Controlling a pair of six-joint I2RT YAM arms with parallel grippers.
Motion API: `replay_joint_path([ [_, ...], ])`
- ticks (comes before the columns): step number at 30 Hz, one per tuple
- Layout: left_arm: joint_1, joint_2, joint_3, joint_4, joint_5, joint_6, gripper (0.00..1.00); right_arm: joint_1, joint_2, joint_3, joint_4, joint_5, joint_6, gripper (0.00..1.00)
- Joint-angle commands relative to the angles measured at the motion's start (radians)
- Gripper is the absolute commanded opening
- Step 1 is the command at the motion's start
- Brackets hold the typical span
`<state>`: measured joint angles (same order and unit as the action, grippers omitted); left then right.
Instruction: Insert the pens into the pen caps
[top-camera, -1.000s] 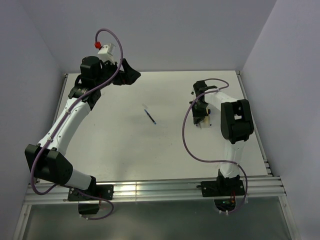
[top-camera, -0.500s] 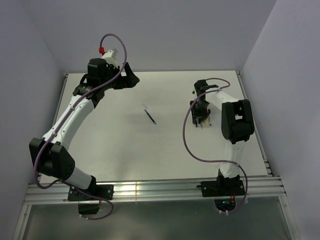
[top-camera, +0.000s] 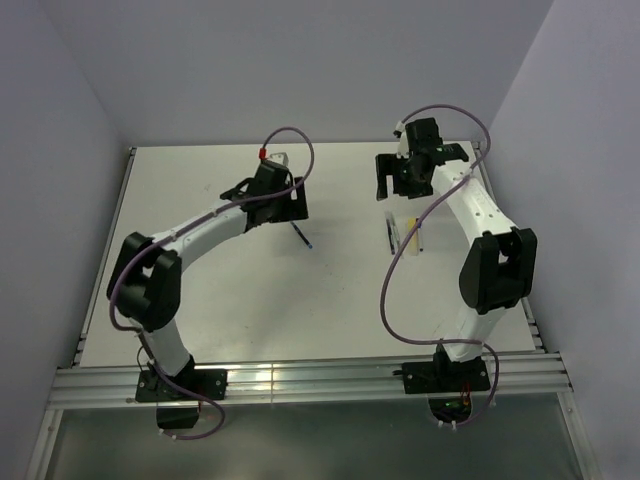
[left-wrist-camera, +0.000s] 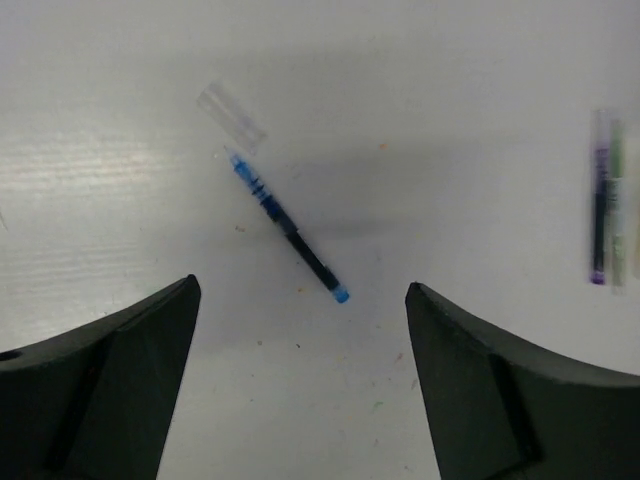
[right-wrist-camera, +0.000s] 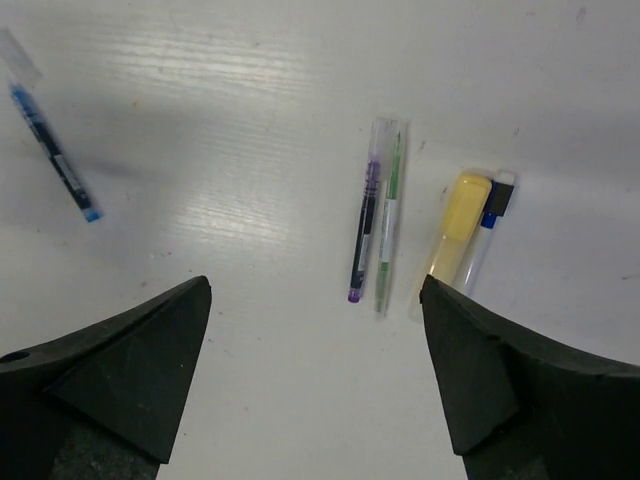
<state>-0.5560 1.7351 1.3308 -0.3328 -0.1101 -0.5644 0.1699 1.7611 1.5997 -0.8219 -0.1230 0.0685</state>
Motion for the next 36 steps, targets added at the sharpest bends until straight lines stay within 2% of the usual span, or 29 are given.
replay_joint_path([
  [1, -0.005, 0.09, 0.071, -0.067, -0.125, -0.084, 0.85, -0.006, -0.067, 0.04, 0.001, -0.009, -0.029, 0.94],
  [6, -0.016, 0.245, 0.179, -0.118, -0.174, -0.103, 0.74, -0.006, -0.135, 0.013, 0.001, -0.015, -0.053, 1.0],
  [13, -0.036, 0.351, 0.263, -0.129, -0.171, -0.098, 0.72, -0.007, -0.181, -0.004, 0.012, -0.015, -0.098, 1.0],
  [15, -0.042, 0.372, 0.272, -0.138, -0.177, -0.092, 0.69, -0.006, -0.184, 0.0, 0.013, -0.023, -0.111, 1.0],
  [20, -0.056, 0.379, 0.22, -0.153, -0.18, -0.078, 0.61, -0.006, -0.21, 0.052, 0.024, -0.102, -0.177, 1.0],
  [23, -0.074, 0.366, 0.16, -0.152, -0.187, -0.065, 0.6, -0.006, -0.271, 0.058, 0.098, -0.157, -0.232, 1.0],
  [26, -0.097, 0.347, 0.09, -0.144, -0.186, -0.051, 0.54, -0.006, -0.322, 0.074, 0.164, -0.155, -0.265, 1.0],
  [29, -0.108, 0.34, 0.047, -0.15, -0.154, -0.023, 0.37, -0.006, -0.351, 0.063, 0.219, -0.138, -0.253, 1.0],
  [30, -0.11, 0.34, 0.047, -0.156, -0.143, -0.02, 0.27, -0.006, -0.357, 0.054, 0.23, -0.129, -0.248, 1.0],
  [33, -0.108, 0.324, 0.047, -0.169, -0.116, 0.003, 0.08, -0.006, -0.362, 0.005, 0.244, -0.162, -0.251, 1.0],
  [36, -0.11, 0.258, 0.039, -0.167, -0.067, 0.011, 0.0, -0.006, -0.338, -0.027, 0.216, -0.2, -0.199, 1.0],
])
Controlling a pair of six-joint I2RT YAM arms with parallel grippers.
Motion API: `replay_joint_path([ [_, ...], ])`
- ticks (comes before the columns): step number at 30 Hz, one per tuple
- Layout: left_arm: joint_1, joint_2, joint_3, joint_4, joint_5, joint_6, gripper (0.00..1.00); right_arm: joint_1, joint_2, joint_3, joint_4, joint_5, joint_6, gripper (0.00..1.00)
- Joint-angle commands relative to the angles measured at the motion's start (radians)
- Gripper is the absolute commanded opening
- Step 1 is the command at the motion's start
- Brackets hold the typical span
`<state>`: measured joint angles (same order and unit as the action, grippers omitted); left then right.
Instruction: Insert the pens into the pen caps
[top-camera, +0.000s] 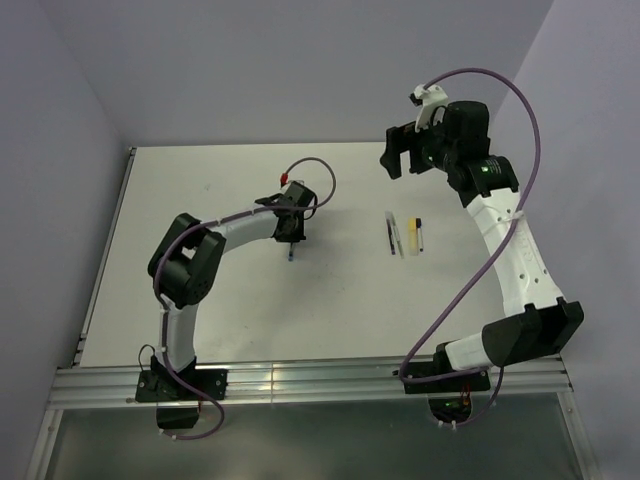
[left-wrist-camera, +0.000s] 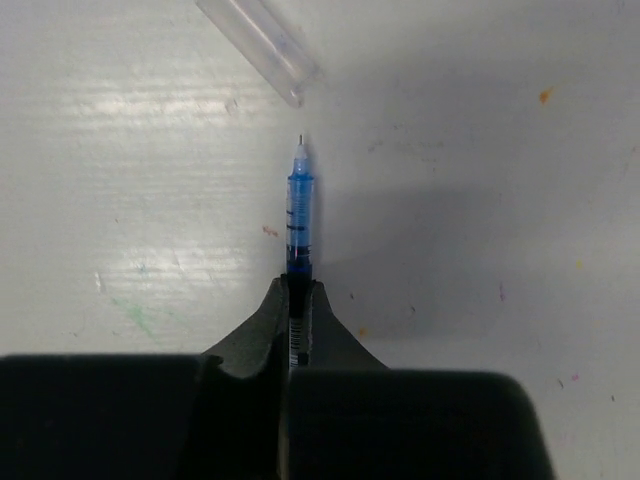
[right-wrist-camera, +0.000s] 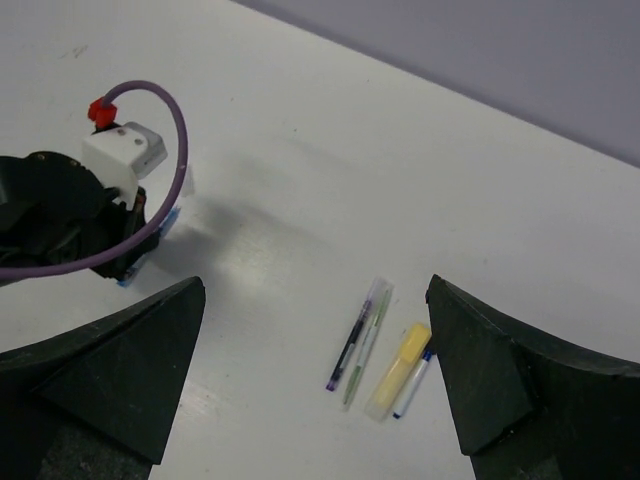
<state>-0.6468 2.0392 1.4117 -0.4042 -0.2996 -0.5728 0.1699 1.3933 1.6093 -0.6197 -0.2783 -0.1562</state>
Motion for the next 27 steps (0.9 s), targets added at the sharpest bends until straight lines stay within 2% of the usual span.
replay_joint_path([
  [1, -0.017, -0.071, -0.036, -0.096, 0.152, 0.022, 0.0, -0.006, 0.038, -0.04, -0.018, -0.108, 0.029, 1.0],
  [5, -0.007, -0.266, -0.019, 0.003, 0.226, 0.027, 0.0, -0.006, 0.038, -0.133, -0.022, -0.309, 0.081, 1.0],
  [6, -0.004, -0.302, -0.02, 0.077, 0.243, 0.027, 0.0, -0.007, 0.041, -0.143, -0.017, -0.361, 0.087, 1.0],
  [7, 0.002, -0.363, -0.02, 0.108, 0.287, 0.03, 0.0, -0.007, 0.041, -0.153, -0.011, -0.462, 0.093, 1.0],
  [10, 0.024, -0.434, -0.002, 0.203, 0.309, 0.019, 0.0, -0.009, 0.033, -0.201, 0.066, -0.6, 0.139, 1.0],
  [12, 0.036, -0.505, -0.025, 0.278, 0.327, 0.007, 0.0, -0.006, 0.029, -0.219, 0.125, -0.683, 0.228, 1.0],
  [13, 0.041, -0.528, -0.037, 0.319, 0.336, -0.002, 0.0, -0.007, 0.029, -0.226, 0.19, -0.708, 0.26, 1.0],
  [15, 0.055, -0.559, -0.039, 0.433, 0.381, -0.042, 0.0, -0.006, 0.023, -0.276, 0.32, -0.789, 0.436, 1.0],
  [16, 0.059, -0.556, -0.024, 0.445, 0.401, -0.076, 0.0, -0.006, 0.016, -0.317, 0.571, -0.82, 0.54, 1.0],
  [17, 0.071, -0.539, -0.005, 0.465, 0.419, -0.096, 0.0, -0.006, 0.007, -0.418, 0.733, -0.838, 0.781, 1.0],
  [18, 0.076, -0.53, 0.012, 0.488, 0.465, -0.142, 0.0, -0.003, 0.009, -0.461, 1.013, -0.841, 0.888, 0.99],
  [19, 0.082, -0.525, 0.013, 0.513, 0.488, -0.159, 0.0, 0.0, 0.015, -0.489, 1.108, -0.837, 0.973, 0.99],
  [20, 0.09, -0.525, 0.012, 0.546, 0.507, -0.173, 0.0, 0.005, 0.033, -0.509, 1.168, -0.832, 1.066, 0.97],
  [21, 0.09, -0.525, 0.009, 0.562, 0.551, -0.182, 0.0, 0.008, 0.042, -0.508, 1.211, -0.825, 1.081, 0.95],
  [27, 0.09, -0.539, -0.045, 0.639, 0.616, -0.254, 0.0, 0.055, 0.05, -0.485, 1.218, -0.818, 1.046, 0.91],
])
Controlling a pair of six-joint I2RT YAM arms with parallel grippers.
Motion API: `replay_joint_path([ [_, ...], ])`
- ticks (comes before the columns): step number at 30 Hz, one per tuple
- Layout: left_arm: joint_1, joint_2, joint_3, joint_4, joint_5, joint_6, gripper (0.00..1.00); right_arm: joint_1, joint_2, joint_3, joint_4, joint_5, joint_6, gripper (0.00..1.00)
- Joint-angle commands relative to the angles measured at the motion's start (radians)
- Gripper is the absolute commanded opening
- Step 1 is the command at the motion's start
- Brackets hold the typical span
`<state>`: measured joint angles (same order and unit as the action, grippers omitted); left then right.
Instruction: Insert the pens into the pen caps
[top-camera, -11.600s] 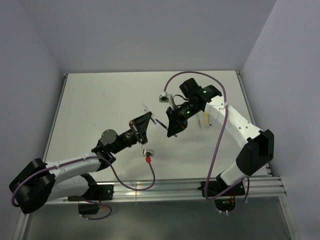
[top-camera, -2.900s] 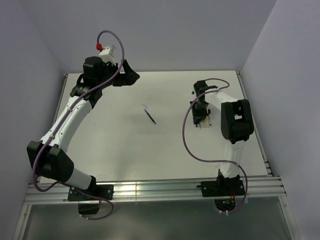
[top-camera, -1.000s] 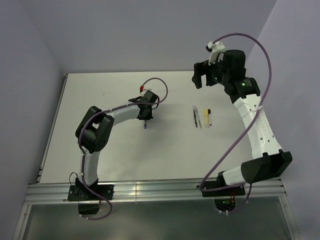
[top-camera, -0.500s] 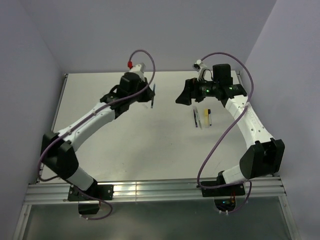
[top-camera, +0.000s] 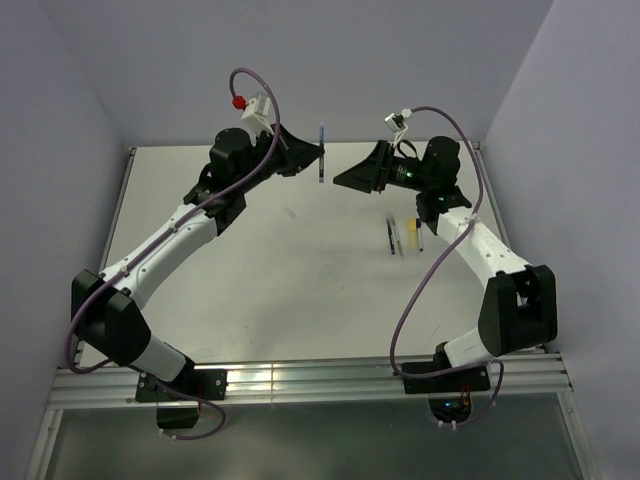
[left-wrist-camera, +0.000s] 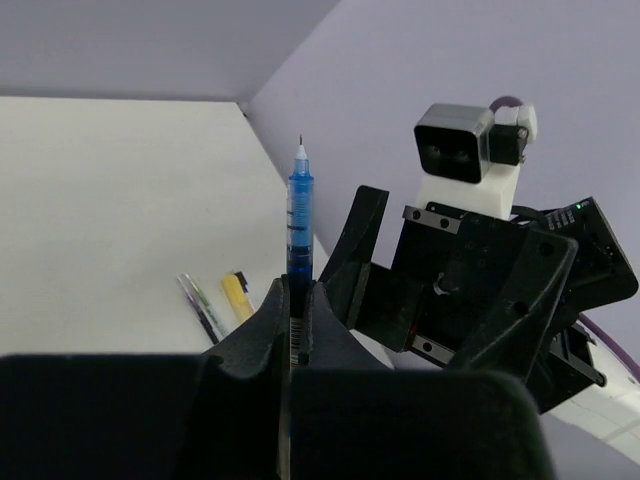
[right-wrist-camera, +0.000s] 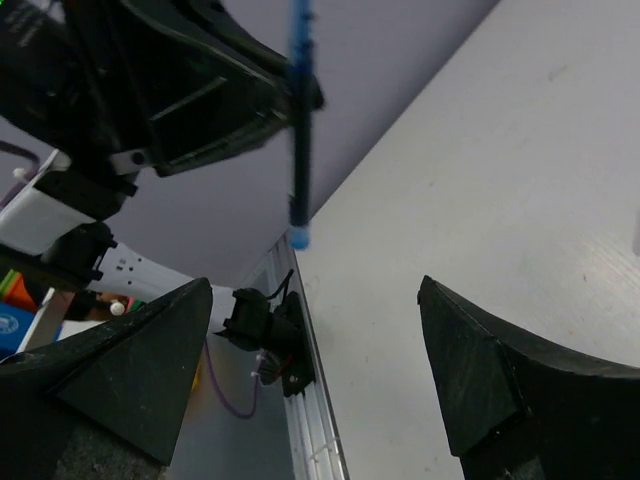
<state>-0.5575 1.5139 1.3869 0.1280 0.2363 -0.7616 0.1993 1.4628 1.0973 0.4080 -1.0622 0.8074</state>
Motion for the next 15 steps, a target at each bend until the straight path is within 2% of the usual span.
replay_joint_path([
  [1, 0.001, -0.018, -0.028, 0.114, 0.087, -0.08, 0.0, 0.031, -0.019, 0.03, 0.19, -0.039, 0.081, 0.91],
  [9, 0.001, -0.026, -0.091, 0.222, 0.149, -0.174, 0.0, 0.08, 0.017, 0.049, 0.192, -0.025, 0.087, 0.82],
  [15, 0.001, -0.027, -0.129, 0.303, 0.172, -0.252, 0.0, 0.095, 0.039, 0.076, 0.206, -0.019, 0.101, 0.63],
])
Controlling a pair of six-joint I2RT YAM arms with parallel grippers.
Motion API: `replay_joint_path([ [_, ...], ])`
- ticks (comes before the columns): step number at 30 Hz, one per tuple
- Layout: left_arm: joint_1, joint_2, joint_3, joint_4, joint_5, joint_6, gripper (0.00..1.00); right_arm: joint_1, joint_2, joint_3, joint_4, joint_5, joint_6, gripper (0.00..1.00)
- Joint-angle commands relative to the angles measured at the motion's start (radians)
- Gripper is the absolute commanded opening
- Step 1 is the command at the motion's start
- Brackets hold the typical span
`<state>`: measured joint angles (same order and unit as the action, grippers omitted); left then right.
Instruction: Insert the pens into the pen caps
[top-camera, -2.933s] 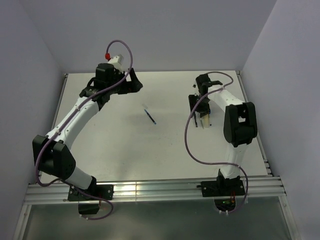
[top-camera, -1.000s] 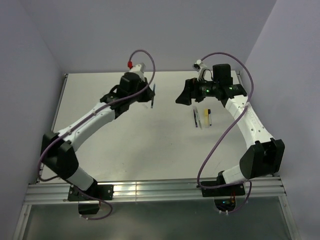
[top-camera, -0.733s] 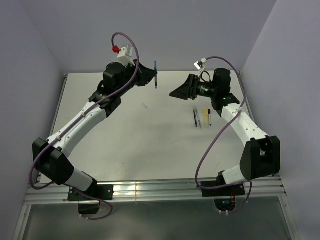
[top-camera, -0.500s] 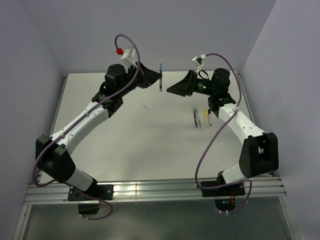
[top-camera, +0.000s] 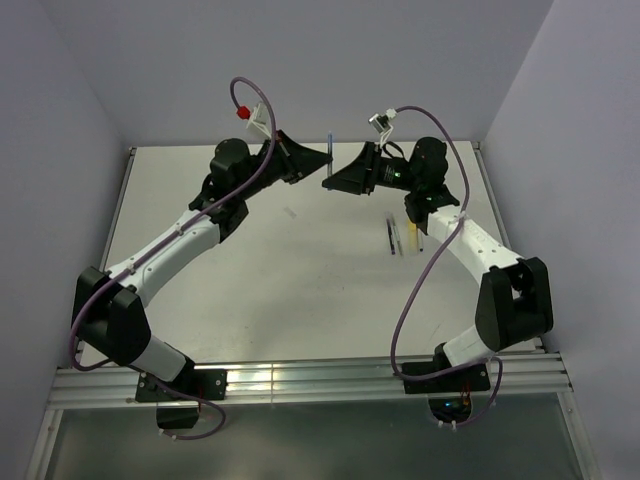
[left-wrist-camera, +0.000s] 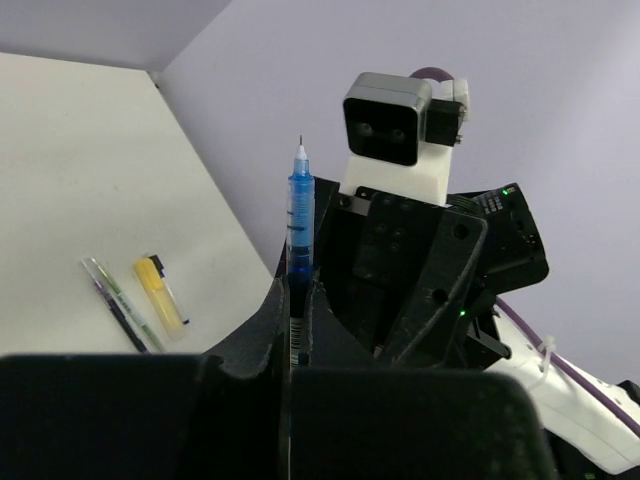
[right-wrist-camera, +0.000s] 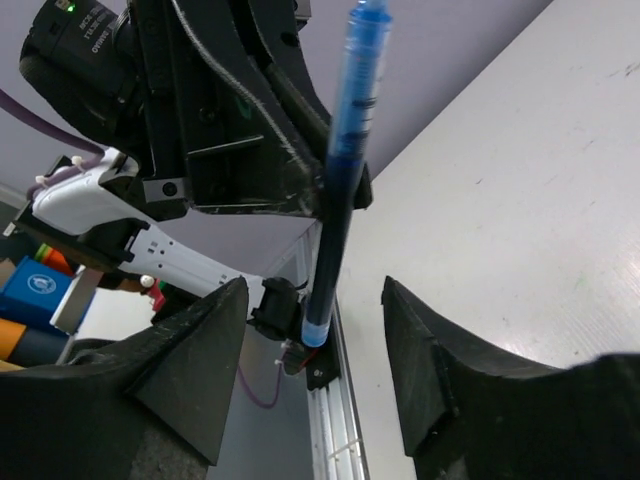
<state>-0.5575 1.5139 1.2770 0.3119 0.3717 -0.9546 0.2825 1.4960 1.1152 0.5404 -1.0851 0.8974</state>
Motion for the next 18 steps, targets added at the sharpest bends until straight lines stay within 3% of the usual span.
replay_joint_path([
  [1, -0.001, -0.03, -0.027, 0.133, 0.038, -0.079, 0.0, 0.011, 0.009, 0.06, 0.076, 0.004, 0.017, 0.59],
  [9, 0.001, -0.043, -0.071, 0.161, 0.024, -0.124, 0.0, 0.009, 0.024, 0.063, 0.112, 0.011, 0.06, 0.4],
  [12, 0.001, -0.052, -0.096, 0.184, 0.015, -0.141, 0.0, 0.01, 0.03, 0.064, 0.116, 0.005, 0.067, 0.26],
  [16, 0.001, -0.05, -0.11, 0.205, 0.019, -0.159, 0.0, 0.01, 0.041, 0.067, 0.119, -0.012, 0.067, 0.0],
  [18, 0.002, -0.044, -0.099, 0.19, 0.029, -0.13, 0.0, 0.011, 0.041, 0.063, 0.116, -0.016, 0.06, 0.0],
])
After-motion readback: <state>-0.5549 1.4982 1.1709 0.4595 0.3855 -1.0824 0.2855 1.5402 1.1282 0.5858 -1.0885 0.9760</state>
